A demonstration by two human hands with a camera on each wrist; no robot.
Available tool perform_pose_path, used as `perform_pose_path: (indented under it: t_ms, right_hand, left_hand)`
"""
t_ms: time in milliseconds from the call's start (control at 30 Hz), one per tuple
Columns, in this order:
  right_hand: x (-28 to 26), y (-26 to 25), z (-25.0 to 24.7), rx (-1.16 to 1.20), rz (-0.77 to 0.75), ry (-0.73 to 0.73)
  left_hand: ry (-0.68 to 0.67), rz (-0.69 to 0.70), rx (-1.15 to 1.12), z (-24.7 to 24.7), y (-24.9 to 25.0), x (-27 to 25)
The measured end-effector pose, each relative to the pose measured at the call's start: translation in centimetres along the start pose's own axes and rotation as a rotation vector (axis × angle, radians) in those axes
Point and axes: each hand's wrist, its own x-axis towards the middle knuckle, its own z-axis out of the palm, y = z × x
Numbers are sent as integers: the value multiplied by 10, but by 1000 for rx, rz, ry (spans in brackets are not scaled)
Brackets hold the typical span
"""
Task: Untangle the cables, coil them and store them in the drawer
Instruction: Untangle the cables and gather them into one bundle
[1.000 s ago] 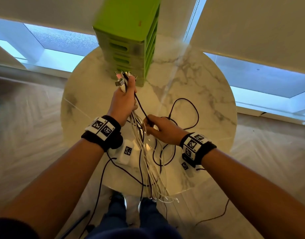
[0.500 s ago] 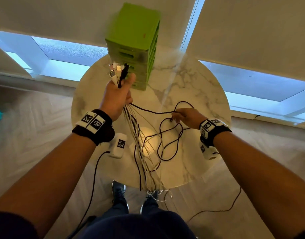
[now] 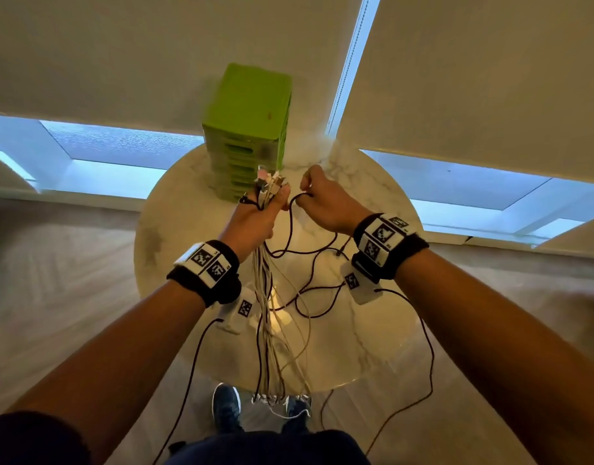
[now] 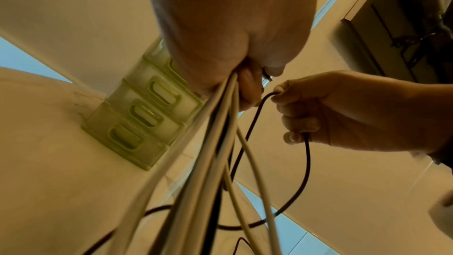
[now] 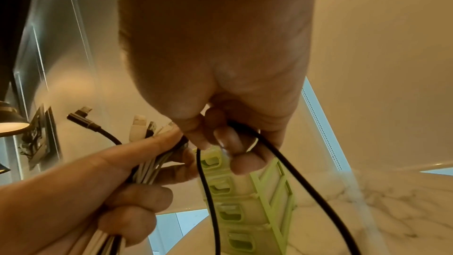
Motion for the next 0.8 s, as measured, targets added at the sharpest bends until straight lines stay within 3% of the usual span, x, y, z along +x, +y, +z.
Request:
perform_pose_path:
  t_ms: [267,400,500,600,700,800]
  right_hand:
    - [-1,-10,-1,233,44,-23]
    - [-18,33,21,227,120,-281]
    - [-36,79,48,-20,113,-425]
    - [-47,112,59,-223,169,-417]
    - [-56,126,52,-273,298,-383]
    - [-63,123,38,-200,311,-214]
  left_hand:
    - [-103,-40,-105,-12,-3,12]
    - [30,-74,-223,-27,4,20]
    - [76,-9,-220,-46,0,27]
    - [91,-13,-246,-64,-5,30]
    - [105,-19,-308,-75,-5,31]
    - [48,-23,-423,-76,-4,30]
